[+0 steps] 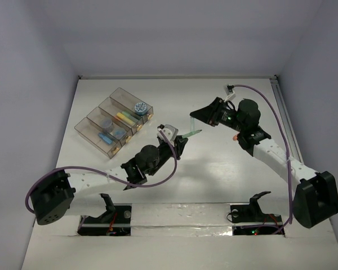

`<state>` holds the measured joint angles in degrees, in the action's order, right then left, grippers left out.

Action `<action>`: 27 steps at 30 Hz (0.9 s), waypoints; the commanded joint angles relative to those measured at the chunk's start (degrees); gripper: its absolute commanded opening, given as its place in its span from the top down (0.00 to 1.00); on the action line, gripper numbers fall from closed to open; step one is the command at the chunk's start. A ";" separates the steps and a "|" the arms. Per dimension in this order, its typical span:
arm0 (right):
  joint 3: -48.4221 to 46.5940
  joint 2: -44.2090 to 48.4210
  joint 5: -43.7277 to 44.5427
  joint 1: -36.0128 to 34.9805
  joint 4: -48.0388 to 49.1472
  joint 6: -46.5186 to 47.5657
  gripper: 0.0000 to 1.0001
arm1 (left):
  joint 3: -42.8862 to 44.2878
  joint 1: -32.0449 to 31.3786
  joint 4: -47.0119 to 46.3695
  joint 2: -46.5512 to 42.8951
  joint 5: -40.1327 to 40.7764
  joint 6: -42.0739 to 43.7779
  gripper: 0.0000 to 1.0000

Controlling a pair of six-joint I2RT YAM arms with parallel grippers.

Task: Sort the stationery into containers
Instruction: Close the pen cap on the pen.

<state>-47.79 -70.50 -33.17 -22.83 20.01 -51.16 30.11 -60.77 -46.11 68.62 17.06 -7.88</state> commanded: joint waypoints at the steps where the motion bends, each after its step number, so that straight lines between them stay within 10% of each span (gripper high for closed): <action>1: 0.51 0.19 0.56 -0.02 4.16 -1.23 0.85 | 2.76 -0.83 -3.73 -0.15 1.49 -0.03 0.89; 4: -0.81 -0.34 0.56 -0.02 2.41 -0.26 0.84 | 2.76 -2.06 -4.08 0.11 1.92 0.76 0.88; 13: -3.62 -2.27 -2.95 -0.02 -1.63 2.11 0.84 | 1.62 -2.60 -3.64 -1.21 2.28 3.66 0.41; 27: -9.34 -5.53 -12.62 -0.02 -9.11 5.72 0.84 | 2.32 -3.12 -3.73 -1.65 1.22 5.95 0.51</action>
<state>-54.50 -76.75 -43.64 -22.85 11.42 -46.70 30.13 -63.64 -46.92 68.49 18.57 -2.85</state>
